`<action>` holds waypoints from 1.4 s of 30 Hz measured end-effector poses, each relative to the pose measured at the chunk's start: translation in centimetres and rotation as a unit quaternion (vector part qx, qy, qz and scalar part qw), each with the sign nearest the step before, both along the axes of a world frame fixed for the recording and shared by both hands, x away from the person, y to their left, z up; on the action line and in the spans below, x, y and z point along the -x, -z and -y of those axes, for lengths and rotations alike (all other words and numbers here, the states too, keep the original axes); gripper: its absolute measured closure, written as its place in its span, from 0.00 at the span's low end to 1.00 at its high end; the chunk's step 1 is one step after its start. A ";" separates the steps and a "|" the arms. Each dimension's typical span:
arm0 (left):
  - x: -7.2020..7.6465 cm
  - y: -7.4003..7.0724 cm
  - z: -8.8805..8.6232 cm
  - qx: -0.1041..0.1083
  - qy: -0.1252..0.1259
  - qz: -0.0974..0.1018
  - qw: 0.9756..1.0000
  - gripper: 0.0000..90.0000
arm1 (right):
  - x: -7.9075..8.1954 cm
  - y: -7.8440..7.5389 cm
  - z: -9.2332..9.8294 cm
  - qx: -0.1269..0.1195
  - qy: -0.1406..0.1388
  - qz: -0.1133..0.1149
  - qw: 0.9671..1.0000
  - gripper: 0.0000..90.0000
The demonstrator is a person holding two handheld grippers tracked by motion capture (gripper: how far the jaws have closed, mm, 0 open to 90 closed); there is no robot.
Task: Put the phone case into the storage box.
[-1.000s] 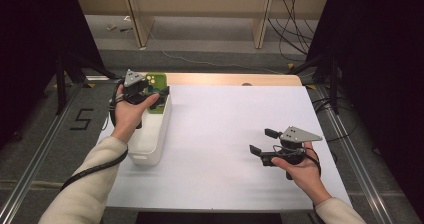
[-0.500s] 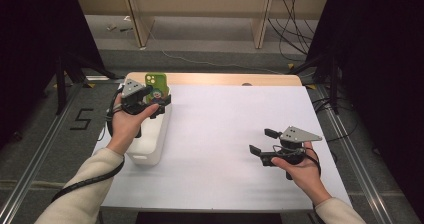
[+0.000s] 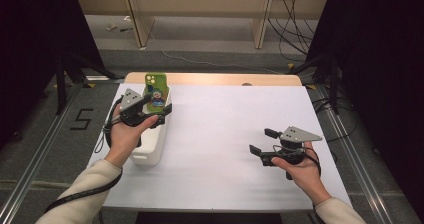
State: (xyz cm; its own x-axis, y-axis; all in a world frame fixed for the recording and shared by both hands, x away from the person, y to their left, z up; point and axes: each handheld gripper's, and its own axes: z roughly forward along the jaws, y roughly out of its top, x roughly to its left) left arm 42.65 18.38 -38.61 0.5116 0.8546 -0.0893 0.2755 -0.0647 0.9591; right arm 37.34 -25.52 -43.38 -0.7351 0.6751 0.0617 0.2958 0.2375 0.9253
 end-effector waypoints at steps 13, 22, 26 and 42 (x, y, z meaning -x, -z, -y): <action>2.1 0.6 -0.2 0.005 0.022 0.007 1.000 0.17 | 0.0 -0.1 0.0 0.001 0.000 0.002 1.000 0.18; 3.2 1.4 -0.1 -0.001 0.034 0.009 0.999 0.17 | 0.1 -0.1 -0.1 0.001 -0.001 0.001 1.000 0.18; 3.5 1.6 -0.1 -0.001 0.042 0.012 0.999 0.17 | 0.1 -0.1 -0.1 0.001 0.000 0.000 1.000 0.18; 4.5 2.3 -0.1 -0.002 0.054 0.012 0.998 0.15 | 0.1 -0.1 -0.1 0.001 -0.002 0.001 1.000 0.18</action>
State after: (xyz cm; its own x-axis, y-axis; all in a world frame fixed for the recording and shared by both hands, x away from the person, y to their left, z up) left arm 38.15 18.44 -40.94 0.6025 0.7948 -0.0726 0.2444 -0.0971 0.9648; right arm 37.25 -25.41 -43.29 -0.7379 0.6723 0.0594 0.2938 0.2407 0.9251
